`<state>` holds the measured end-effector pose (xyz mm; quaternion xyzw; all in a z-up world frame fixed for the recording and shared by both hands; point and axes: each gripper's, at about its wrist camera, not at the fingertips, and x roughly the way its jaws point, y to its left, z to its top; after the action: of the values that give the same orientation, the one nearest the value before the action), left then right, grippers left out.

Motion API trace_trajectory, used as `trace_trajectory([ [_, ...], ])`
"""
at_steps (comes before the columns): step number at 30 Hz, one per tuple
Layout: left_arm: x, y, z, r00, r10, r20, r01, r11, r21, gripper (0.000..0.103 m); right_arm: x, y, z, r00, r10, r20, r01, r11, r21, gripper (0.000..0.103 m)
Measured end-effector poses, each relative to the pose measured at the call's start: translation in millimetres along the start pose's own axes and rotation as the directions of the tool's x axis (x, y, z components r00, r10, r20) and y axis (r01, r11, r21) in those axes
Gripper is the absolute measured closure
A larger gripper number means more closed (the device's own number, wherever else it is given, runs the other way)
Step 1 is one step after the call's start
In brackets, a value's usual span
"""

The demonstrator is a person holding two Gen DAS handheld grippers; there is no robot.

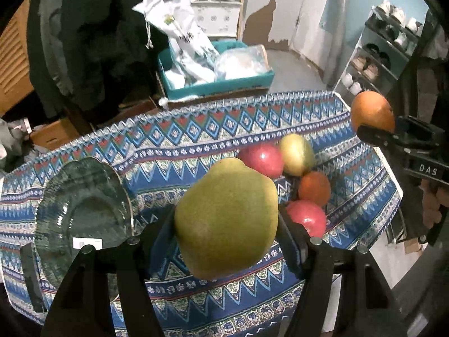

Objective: Organize fruits
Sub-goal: 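Lift the green pear with left tool while right tool lifts the orange, then carry the pear over the glass bowl with left tool while right tool carries the orange there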

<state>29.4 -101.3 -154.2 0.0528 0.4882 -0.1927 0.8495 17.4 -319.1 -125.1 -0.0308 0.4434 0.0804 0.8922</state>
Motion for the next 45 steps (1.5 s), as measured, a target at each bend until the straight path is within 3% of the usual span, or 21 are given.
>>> trace_trajectory([
  [20, -62.9, 18.8, 9.9, 0.989, 0.041, 0.139, -0.038, 0.999, -0.027, 0.033, -47.2, 52.3, 39.8, 0.986, 0.069, 0.154, -0.062, 0.997, -0.05, 0.034],
  [36, -93.9, 59.6, 9.1, 0.978, 0.076, 0.194, -0.055, 0.992, -0.112, 0.033, -54.1, 99.7, 68.5, 0.969, 0.149, 0.198, -0.13, 0.986, -0.104, 0.034],
  [45, -96.5, 94.7, -0.2, 0.976, 0.107, 0.188, -0.073, 0.981, -0.181, 0.033, -40.2, 133.8, 84.4, 0.963, 0.199, 0.183, -0.176, 0.975, -0.137, 0.034],
])
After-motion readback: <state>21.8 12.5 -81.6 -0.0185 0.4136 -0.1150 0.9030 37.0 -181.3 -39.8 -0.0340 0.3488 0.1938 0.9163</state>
